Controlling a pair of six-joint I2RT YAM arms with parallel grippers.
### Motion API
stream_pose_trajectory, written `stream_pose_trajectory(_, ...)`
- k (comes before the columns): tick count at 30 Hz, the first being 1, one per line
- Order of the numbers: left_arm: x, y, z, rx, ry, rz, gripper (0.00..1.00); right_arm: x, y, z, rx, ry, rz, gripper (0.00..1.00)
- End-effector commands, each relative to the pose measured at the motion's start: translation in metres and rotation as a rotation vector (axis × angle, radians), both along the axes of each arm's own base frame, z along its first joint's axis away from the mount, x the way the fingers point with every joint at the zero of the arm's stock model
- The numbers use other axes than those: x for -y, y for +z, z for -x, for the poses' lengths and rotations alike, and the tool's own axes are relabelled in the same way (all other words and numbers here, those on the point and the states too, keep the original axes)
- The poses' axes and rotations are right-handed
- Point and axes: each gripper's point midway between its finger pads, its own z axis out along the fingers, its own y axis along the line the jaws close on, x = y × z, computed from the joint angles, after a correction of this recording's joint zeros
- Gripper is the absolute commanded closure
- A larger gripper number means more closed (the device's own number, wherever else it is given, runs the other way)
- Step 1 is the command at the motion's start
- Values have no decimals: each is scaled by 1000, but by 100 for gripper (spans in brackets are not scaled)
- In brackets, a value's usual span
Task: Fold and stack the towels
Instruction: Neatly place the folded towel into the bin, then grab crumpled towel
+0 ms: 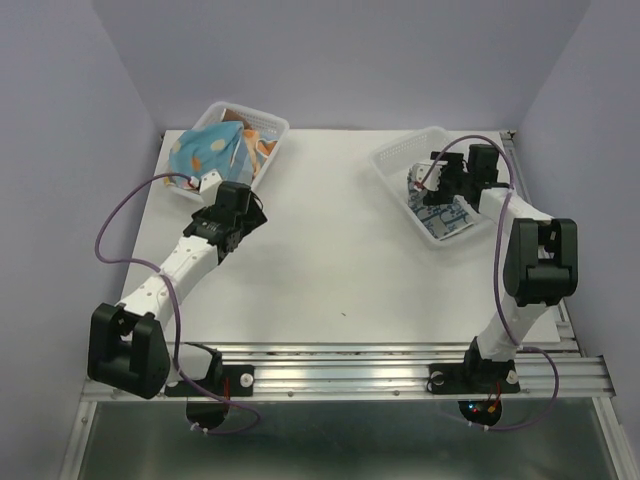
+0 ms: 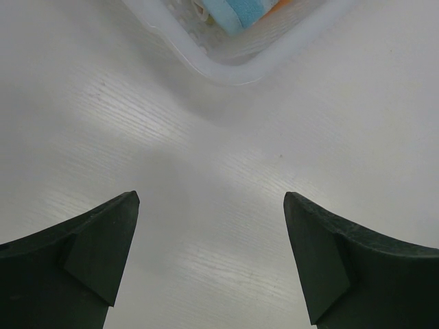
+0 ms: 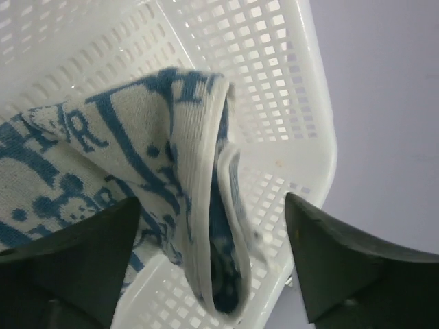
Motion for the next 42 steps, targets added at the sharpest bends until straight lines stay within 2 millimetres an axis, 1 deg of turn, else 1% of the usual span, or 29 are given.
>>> stream_pose_trajectory(1,-3,29,-18,78,22,-6,1,-7,28,-16,94,-14,-41,0)
stream_pose_trajectory(4,-6,39,-20,97,35,-10,1,-7,48,-13,131,-31,-66,0)
stream_pose_trajectory(9,-15,67,-31,157,64,-3,1,-17,116,-5,197,-92,-275,0)
stream_pose_trajectory(11,-21,80,-42,188,63,-8,1,-25,157,1,169,-145,-481,0)
stream_pose_trajectory(12,-34,84,-47,197,90,-13,1,-27,171,2,140,-176,-579,0)
stream_pose_trajectory(13,-35,91,-59,216,69,-11,1,-31,194,0,50,-260,-793,0)
stream_pose_trajectory(14,-39,102,-65,243,64,-11,1,-32,204,0,1,-300,-888,0)
stream_pose_trajectory(15,-53,97,-75,231,76,-20,1,-35,214,1,-45,-321,-968,0)
stream_pose_trajectory(16,-52,115,-88,273,48,-15,1,-44,220,4,-129,-328,-1066,0)
stream_pose_trajectory(17,-58,107,-99,245,26,-57,1,-49,232,7,-127,-307,-1116,0)
stream_pose_trajectory(18,-65,125,-113,283,12,-69,1,-52,239,10,-162,-334,-1224,0)
stream_pose_trajectory(19,-71,128,-121,280,10,-92,1,-48,242,10,-146,-358,-1270,0)
stream_pose_trajectory(20,-76,130,-139,268,-4,-136,1,-65,242,18,-180,-370,-1346,0)
stream_pose_trajectory(21,-80,114,-143,231,0,-140,1,-56,241,16,-145,-420,-1362,0)
stream_pose_trajectory(22,-84,129,-155,255,-20,-163,1,-55,235,16,-153,-496,-1424,0)
stream_pose_trajectory(23,-92,112,-168,212,-19,-179,1,-54,216,20,-189,-569,-1447,0)
stream_pose_trajectory(24,-95,111,-175,204,-34,-190,1,-54,206,23,-205,-618,-1459,0)
stream_pose_trajectory(25,-98,124,-186,224,-75,-236,1,-55,204,30,-195,-661,-1478,0)
stream_pose_trajectory(27,-109,105,-205,183,-129,-281,1,-58,183,40,-215,-751,-1487,0)
stream_pose_trajectory(28,-112,118,-216,208,-188,-330,1,-54,169,49,-218,-795,-1485,0)
stream_pose_trajectory(29,-114,116,-223,198,-202,-348,1,-53,156,54,-242,-838,-1479,0)
stream_pose_trajectory(30,-119,99,-232,155,-219,-383,1,-53,149,59,-257,-856,-1479,0)
stream_pose_trajectory(31,-123,113,-242,182,-219,-414,1,-49,133,65,-264,-904,-1463,0)
stream_pose_trajectory(32,-128,112,-247,166,-245,-461,1,-44,132,72,-251,-934,-1465,0)
stream_pose_trajectory(33,-130,97,-255,135,-255,-477,1,-42,128,75,-250,-953,-1465,0)
stream_pose_trajectory(34,-133,106,-262,150,-246,-499,1,-41,123,79,-251,-970,-1461,0)
stream_pose_trajectory(36,-139,91,-272,116,-259,-541,1,-38,113,87,-262,-996,-1445,0)
stream_pose_trajectory(37,-141,93,-276,120,-264,-559,1,-36,111,89,-259,-1006,-1436,0)
stream_pose_trajectory(42,-153,68,-288,61,-278,-612,1,-24,102,97,-232,-1076,-1417,0)
